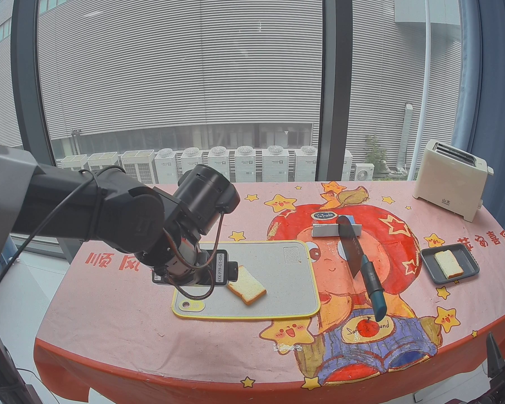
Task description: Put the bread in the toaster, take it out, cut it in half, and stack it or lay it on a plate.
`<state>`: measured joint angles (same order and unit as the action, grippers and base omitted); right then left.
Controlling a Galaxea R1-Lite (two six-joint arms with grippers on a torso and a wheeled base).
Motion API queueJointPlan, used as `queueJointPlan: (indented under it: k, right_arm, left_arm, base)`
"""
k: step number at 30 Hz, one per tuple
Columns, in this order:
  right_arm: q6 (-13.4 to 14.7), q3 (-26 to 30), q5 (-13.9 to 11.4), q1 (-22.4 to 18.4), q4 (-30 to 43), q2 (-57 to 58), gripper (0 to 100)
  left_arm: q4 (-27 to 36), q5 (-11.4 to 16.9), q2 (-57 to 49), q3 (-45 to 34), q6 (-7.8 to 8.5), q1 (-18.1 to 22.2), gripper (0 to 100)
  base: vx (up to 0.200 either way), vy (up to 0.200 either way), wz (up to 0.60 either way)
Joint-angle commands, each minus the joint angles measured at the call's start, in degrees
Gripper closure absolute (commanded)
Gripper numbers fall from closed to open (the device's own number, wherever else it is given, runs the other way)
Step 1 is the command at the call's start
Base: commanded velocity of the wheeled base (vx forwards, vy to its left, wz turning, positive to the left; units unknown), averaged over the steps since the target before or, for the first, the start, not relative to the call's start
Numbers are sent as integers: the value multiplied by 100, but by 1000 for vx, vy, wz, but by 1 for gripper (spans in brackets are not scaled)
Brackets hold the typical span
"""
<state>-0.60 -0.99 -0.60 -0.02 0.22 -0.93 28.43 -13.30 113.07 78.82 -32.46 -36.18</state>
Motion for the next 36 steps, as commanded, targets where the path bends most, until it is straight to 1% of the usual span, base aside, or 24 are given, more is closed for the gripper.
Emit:
queueJointPlan:
  k: [1, 11, 24, 36]
  right_arm:
    - [-2, 99, -2, 2, -4, 93, 0]
    - [-2, 99, -2, 2, 4, 93, 0]
    - [-2, 99, -2, 2, 4, 93, 0]
    - [-2, 99, -2, 2, 4, 93, 0]
  left_arm:
    - [5, -15, 286, 186, -6, 41, 0]
    - [40, -50, 638, 467, 3, 50, 0]
    - [49, -67, 673, 476, 12, 226, 0]
    - [137, -59, 866, 564, 12, 243, 0]
  base:
    - [0, 0, 0]
    - [0, 0, 0]
    - [0, 0, 0]
    - [0, 0, 0]
